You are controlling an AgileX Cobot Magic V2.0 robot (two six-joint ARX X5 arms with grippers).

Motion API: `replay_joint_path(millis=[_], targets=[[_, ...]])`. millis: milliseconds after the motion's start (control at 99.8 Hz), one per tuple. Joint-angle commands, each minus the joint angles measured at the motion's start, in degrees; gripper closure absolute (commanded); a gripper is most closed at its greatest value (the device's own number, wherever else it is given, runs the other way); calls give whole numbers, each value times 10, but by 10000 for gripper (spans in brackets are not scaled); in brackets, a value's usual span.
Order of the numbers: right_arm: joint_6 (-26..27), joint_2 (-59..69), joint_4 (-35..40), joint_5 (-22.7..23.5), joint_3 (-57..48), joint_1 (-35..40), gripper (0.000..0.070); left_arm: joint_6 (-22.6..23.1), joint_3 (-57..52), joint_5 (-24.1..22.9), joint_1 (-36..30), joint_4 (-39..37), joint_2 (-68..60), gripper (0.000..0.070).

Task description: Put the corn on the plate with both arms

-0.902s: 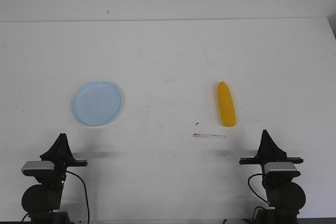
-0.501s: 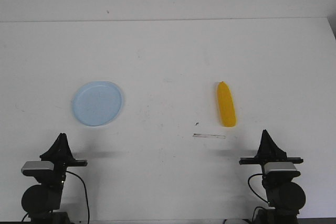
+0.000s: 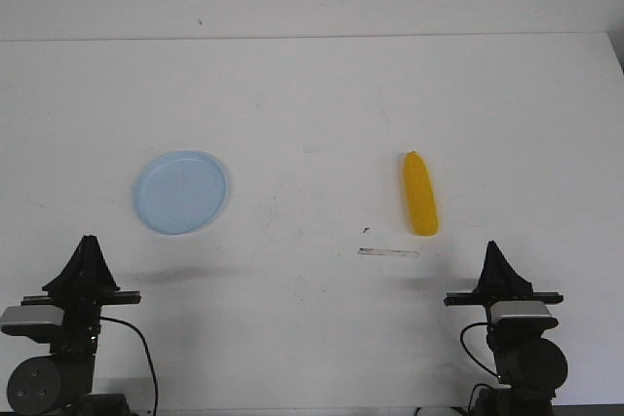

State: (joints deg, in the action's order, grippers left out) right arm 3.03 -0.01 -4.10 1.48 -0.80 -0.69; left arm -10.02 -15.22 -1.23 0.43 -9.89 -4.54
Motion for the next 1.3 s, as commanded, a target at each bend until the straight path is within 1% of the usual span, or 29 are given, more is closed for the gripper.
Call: replay_joint_path(millis=[0, 100, 251, 391, 521, 692, 862, 952, 1063, 1123, 1183, 1223, 1293], targets=[[6, 1, -6, 0, 1, 1, 696, 6, -28, -1, 0, -4, -21, 699], [6, 1, -6, 0, 1, 1, 696, 5, -70, -1, 0, 2, -64, 699], [6, 1, -6, 0, 1, 1, 696, 5, -130, -1, 0, 35, -137, 699], [6, 1, -6, 0, 1, 1, 696, 5, -179, -1, 0, 50, -220, 699], [6, 1, -6, 0, 1, 1, 696, 5, -236, -1, 0, 91, -309, 698], [6, 1, -6, 0, 1, 1, 696, 2, -313, 2, 0, 179, -423, 699], [6, 1, -6, 0, 1, 1, 696, 2, -397, 3, 11, 317, -535, 699], [6, 1, -6, 0, 1, 1, 696, -15, -447, 3, 22, 390, -598, 698], [6, 1, -6, 0, 1, 1, 696, -41, -496, 5, 48, 443, -672, 698], [6, 1, -6, 0, 1, 1, 696, -52, -517, 21, 69, 470, -709, 698], [6, 1, -6, 0, 1, 1, 696, -60, -532, 50, 89, 487, -743, 699], [6, 1, -6, 0, 1, 1, 696, -63, -537, 78, 102, 490, -762, 699], [6, 1, -6, 0, 1, 1, 696, -68, -537, 139, 128, 490, -789, 698]])
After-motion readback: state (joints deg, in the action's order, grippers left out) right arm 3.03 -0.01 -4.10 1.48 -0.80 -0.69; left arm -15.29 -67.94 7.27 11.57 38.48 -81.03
